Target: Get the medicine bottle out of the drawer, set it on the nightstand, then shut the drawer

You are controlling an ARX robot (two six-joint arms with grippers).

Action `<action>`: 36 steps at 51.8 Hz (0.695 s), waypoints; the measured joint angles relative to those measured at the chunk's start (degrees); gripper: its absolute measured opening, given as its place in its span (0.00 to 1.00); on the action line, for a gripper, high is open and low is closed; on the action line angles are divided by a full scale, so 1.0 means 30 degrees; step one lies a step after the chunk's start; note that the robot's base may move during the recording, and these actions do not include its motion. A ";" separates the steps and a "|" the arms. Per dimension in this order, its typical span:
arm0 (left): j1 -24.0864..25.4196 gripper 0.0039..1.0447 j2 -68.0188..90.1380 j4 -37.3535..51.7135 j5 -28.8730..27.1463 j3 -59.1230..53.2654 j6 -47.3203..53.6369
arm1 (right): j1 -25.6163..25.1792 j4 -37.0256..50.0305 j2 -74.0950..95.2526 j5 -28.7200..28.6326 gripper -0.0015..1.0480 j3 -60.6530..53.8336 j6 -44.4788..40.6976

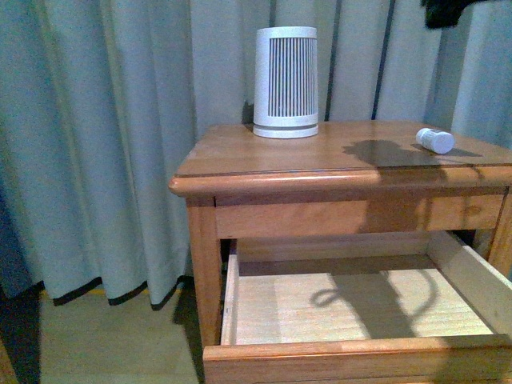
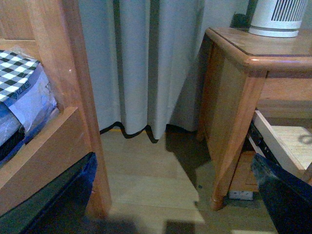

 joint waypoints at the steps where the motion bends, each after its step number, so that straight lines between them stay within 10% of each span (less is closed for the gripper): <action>1: 0.0000 0.94 0.0000 0.0000 0.0000 0.0000 0.0000 | 0.0000 0.0036 -0.0911 -0.0146 0.93 -0.0823 0.0117; 24: 0.0000 0.94 0.0000 0.0000 0.0000 0.0000 0.0000 | 0.0415 -0.1260 -1.6852 -0.1362 0.93 -1.9489 0.2200; 36: 0.0000 0.94 0.0000 0.0000 0.0000 0.0000 0.0007 | 0.2244 -0.0444 -1.6436 -0.1173 0.93 -2.4225 0.3789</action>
